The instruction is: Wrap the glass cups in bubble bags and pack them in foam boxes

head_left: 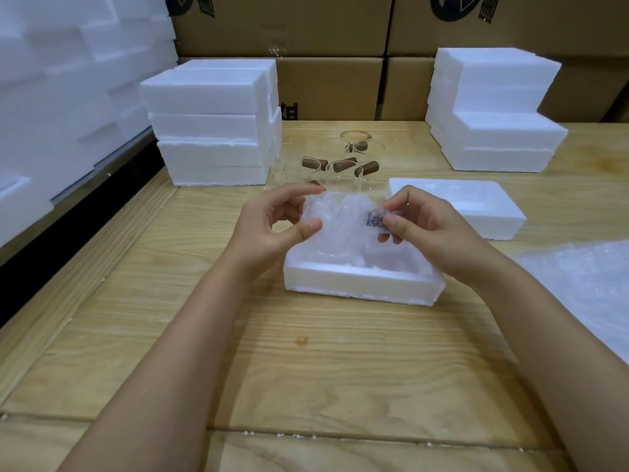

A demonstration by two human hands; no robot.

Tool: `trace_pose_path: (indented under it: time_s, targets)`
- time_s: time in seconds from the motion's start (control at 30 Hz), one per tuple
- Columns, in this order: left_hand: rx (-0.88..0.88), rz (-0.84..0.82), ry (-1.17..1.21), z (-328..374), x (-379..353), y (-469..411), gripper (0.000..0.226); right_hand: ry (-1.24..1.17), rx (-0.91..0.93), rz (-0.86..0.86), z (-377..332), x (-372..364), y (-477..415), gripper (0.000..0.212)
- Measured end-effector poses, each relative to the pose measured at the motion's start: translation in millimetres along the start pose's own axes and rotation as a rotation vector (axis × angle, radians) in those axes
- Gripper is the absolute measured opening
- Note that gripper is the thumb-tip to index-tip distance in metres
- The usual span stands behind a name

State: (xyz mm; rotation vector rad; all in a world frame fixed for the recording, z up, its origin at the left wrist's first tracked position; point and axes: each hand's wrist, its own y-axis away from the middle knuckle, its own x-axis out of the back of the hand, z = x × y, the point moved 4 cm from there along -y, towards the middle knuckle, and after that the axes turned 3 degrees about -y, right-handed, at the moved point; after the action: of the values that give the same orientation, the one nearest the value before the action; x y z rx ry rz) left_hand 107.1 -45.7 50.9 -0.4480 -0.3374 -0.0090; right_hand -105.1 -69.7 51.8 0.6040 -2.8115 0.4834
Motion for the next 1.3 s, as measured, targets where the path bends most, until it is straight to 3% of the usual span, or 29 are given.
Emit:
trace_pose_path:
  time_s: [0.33,0.47,0.7,0.93,1.03,1.2,1.3]
  targets:
    - [-0.025,-0.055,-0.087,-9,2,4,0.037,0.302,-0.018,-0.040,8,-2,2,0.021]
    - [-0.031,-0.063,-0.080,-15,4,4,0.046,0.431,0.002,-0.061,8,-5,1,0.023]
    - [0.043,-0.175,0.071,-25,-1,5,0.050,0.498,-0.012,-0.066,5,-5,2,0.026]
    - [0.099,-0.094,0.110,-26,-13,5,0.044,0.531,0.038,-0.026,2,-6,5,0.025]
    - [0.084,-0.058,0.107,-25,-16,7,0.051,0.520,0.078,0.018,-1,-7,5,0.004]
    - [0.079,-0.058,0.071,-24,-17,7,0.054,0.459,0.094,0.087,-4,-1,4,0.012]
    - [0.083,-0.051,0.051,-24,-18,7,0.057,0.414,0.140,0.371,-8,21,0,0.017]
